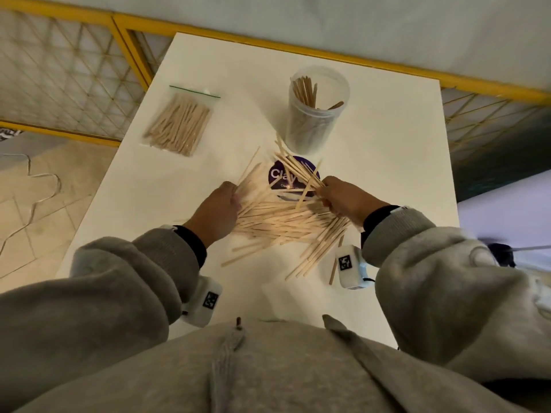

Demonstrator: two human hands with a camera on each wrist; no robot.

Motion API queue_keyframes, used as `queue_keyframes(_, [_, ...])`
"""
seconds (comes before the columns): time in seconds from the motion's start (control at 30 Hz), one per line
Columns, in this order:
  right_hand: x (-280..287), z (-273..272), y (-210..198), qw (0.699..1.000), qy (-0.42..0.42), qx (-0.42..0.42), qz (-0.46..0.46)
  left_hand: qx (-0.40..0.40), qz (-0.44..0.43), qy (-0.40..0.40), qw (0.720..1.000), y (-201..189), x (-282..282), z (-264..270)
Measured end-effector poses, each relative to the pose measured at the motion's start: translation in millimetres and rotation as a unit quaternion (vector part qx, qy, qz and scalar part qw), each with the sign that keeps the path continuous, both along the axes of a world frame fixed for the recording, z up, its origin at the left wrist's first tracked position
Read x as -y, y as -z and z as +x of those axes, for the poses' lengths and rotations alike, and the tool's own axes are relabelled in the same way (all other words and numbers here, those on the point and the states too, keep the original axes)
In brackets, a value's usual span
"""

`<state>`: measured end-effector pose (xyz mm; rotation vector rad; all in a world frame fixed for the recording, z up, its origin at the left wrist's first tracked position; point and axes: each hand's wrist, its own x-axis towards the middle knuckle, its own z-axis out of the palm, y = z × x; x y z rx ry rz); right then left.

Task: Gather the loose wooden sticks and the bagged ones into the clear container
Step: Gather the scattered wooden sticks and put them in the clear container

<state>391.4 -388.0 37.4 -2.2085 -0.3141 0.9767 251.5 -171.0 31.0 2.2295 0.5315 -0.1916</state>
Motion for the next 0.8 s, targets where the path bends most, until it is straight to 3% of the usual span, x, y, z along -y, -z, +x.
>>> queue_keyframes(0.2, [-19.6, -34.9, 3.1, 0.991, 0.058, -0.047, 0.113, -0.029, -0.036, 0.013, 0.999, 1.3, 48.7, 25.1])
queue_keyframes(0.33, [-36.4, -52.2, 3.6, 0.965, 0.134, -0.092, 0.208, 0.084, -0.114, 0.095, 0.985, -9.5, 73.2, 29.4])
queue_keyframes(0.43, [-40.0, -55.9, 6.5, 0.964, 0.144, -0.058, 0.214, 0.122, -0.141, 0.122, 0.975, -11.6, 81.4, 29.5])
queue_keyframes(0.67, [-33.5, -50.3, 13.0, 0.987, 0.085, 0.043, 0.13, 0.005, -0.102, 0.114, 0.988, -14.1, 65.1, 27.1])
queue_keyframes(0.73, [-31.1, -52.9, 5.9, 0.984, 0.086, 0.018, 0.158, -0.006, -0.089, 0.093, 0.992, -14.2, 53.4, 28.2])
queue_keyframes(0.8, [-28.8, -56.0, -0.9, 0.973, 0.077, -0.056, 0.209, -0.006, -0.133, 0.031, 0.991, -15.5, 42.7, 30.6])
